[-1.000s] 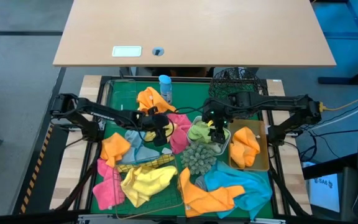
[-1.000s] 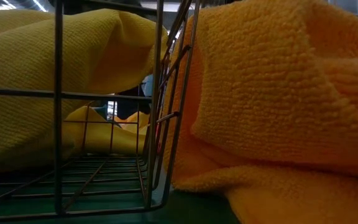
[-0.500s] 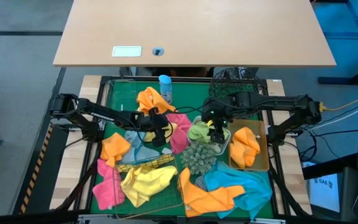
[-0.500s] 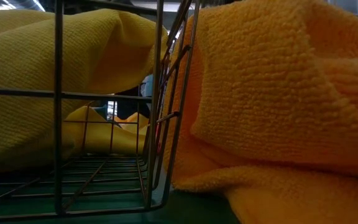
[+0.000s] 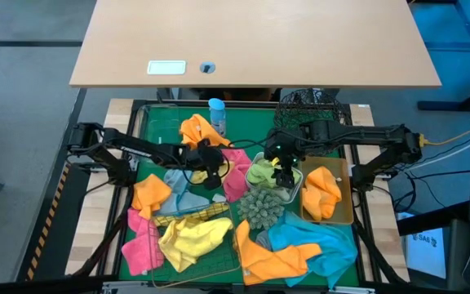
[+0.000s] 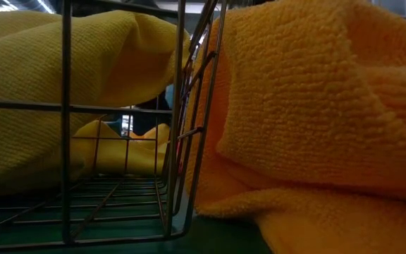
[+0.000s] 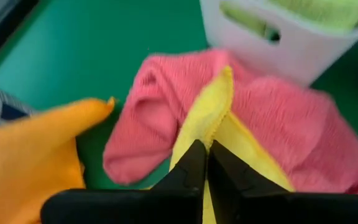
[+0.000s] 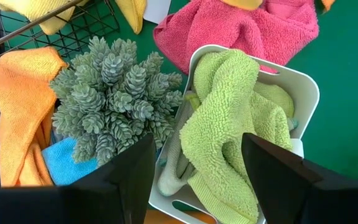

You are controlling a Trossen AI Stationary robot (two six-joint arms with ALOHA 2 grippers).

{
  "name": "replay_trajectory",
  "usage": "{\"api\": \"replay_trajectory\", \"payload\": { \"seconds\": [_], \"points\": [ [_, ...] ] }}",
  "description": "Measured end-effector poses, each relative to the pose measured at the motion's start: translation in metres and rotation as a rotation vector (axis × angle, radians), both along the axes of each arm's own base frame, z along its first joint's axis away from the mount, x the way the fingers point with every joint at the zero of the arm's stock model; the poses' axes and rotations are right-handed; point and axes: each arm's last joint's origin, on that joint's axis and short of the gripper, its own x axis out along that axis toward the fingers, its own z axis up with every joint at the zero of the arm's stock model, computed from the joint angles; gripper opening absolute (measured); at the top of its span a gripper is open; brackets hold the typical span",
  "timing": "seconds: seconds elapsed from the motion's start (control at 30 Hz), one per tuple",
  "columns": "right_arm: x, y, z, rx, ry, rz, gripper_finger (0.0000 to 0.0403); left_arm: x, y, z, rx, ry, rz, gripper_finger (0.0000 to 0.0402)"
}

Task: Sort microfiber towel by color & place in baskets
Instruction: Put the yellow microfiber cloth into the gold wire basket

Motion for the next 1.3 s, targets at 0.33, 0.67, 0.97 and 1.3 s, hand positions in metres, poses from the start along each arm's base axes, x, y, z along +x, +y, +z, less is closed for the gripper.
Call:
{"api": "replay_trajectory", "payload": {
  "seconds": [0.33, 0.67, 0.97, 1.3],
  "points": [
    [-0.001, 0.000, -0.001, 0.001, 0.010, -0.001, 0.0237, 0.010, -0.004, 0.093, 0.058, -0.154, -0.071, 0.0001],
    [-0.001, -0.001, 0.000, -0.018, 0.008, -0.010, 0.0237, -0.024, -0.038, 0.212, 0.065, -0.410, -0.166, 0.0001],
    [-0.002, -0.001, -0.001, -0.017, 0.018, -0.010, 0.0237, -0.054, -0.076, 0.281, 0.007, -0.639, -0.315, 0.0000],
    [-0.003, 0.000, -0.001, -0.016, 0.027, -0.010, 0.0237, -0.078, -0.118, 0.308, -0.142, -0.726, -0.478, 0.0000]
  ]
}}
